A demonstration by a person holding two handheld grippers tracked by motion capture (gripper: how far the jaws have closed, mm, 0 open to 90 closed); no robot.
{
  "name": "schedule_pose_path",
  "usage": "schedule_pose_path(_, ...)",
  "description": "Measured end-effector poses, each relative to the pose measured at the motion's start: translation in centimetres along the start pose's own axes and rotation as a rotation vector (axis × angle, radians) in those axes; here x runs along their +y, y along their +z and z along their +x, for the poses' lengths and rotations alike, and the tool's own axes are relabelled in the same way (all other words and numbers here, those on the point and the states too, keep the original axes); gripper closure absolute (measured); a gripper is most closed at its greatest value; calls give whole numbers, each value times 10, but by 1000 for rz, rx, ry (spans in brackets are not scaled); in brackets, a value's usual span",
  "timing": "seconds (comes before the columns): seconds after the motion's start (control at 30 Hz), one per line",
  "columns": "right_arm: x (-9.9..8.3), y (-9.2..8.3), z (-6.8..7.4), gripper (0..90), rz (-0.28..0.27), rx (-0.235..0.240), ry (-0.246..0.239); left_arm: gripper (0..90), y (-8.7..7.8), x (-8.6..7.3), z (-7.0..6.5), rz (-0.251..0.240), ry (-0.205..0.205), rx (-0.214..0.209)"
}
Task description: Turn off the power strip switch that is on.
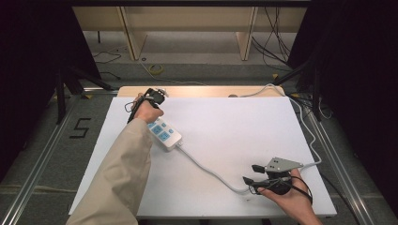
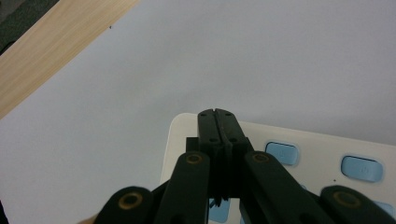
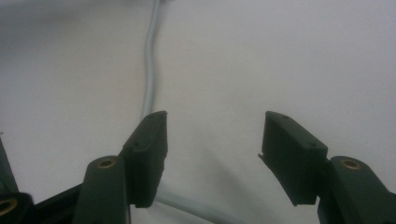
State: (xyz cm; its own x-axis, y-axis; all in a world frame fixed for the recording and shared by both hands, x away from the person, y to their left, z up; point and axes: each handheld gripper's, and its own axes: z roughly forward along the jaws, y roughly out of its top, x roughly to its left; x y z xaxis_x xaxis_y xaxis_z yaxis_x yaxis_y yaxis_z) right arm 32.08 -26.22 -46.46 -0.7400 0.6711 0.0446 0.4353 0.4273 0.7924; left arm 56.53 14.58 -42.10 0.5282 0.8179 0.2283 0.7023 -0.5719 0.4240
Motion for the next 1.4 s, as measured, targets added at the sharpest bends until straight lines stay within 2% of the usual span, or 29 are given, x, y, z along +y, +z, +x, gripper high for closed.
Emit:
schedule_pose_path(0.3,0,0,0,416,0,0,0,898,4,0,-2,-5,-13,-8)
schedule_pose_path(0.5,0,0,0,415,-1,1,-1,898,6,-1,-1,7,-5,-3)
schedule_pose_path(0.87,0,0,0,415,0,3,1,898,11,-3,-2,1,-25,-4)
schedule_pose_path(1.1,0,0,0,415,0,2,-1,898,15,-8,0,16,-30,-4)
schedule_pose_path(1.4,0,0,0,415,0,3,1,898,16,-8,0,-1,-40,-12)
